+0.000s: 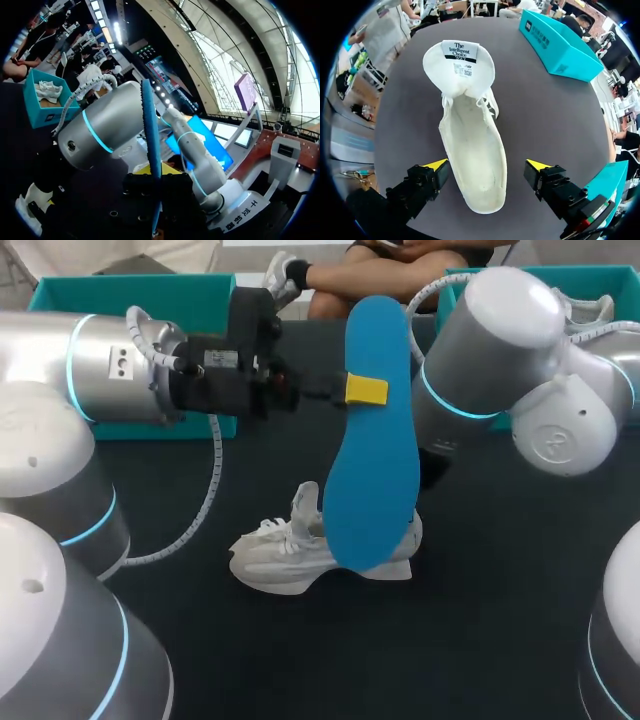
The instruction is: Take the shoe out of the shoebox, open the shoe tongue, remove and reinsert the insole, then place the shoe into the shoebox
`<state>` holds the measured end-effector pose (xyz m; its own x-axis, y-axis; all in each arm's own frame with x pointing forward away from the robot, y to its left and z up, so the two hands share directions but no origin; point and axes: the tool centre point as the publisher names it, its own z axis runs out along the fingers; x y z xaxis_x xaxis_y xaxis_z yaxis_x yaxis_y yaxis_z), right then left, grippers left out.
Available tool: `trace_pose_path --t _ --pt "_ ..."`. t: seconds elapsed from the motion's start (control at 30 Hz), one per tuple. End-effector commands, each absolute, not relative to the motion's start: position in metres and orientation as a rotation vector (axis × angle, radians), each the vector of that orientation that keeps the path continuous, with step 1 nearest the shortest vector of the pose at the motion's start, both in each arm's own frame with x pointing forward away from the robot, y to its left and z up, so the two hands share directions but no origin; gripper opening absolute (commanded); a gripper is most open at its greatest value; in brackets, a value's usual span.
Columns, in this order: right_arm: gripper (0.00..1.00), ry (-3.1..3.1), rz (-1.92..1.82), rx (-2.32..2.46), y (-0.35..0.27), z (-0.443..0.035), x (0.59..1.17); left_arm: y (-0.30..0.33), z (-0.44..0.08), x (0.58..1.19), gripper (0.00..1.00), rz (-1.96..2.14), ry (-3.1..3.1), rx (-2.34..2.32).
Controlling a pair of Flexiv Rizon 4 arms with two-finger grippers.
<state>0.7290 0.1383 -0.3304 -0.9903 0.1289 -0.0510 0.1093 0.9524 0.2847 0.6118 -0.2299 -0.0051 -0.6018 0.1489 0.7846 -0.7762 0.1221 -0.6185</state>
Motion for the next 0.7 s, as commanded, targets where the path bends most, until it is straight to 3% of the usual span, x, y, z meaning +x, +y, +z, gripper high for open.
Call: trace_pose_path --t 0.03,0.37,0.43,0.47,0.7 --pt "1.0 3.045 0.431 0.183 0.157 -0.351 0.738 -0.23 -0.006 0.611 0.0 1.58 -1.66 0.62" --pt "0.99 3.062 0.441 0.17 0.173 -0.375 0.749 -0.23 -0.006 0.611 0.0 1.58 -1.66 0.62" --pt "0.8 3.074 0.428 0.17 0.173 -0.381 0.75 -0.23 -0.006 0.611 0.0 1.58 -1.66 0.62" --pt "0.53 3.085 0.418 0.163 0.173 -0.384 0.75 -0.23 -0.006 0.611 0.0 1.58 -1.66 0.62" --pt "0.39 3.118 0.393 0.155 0.176 -0.395 0.747 -0.23 -0.006 0.611 0.0 1.58 -1.66 0.62"
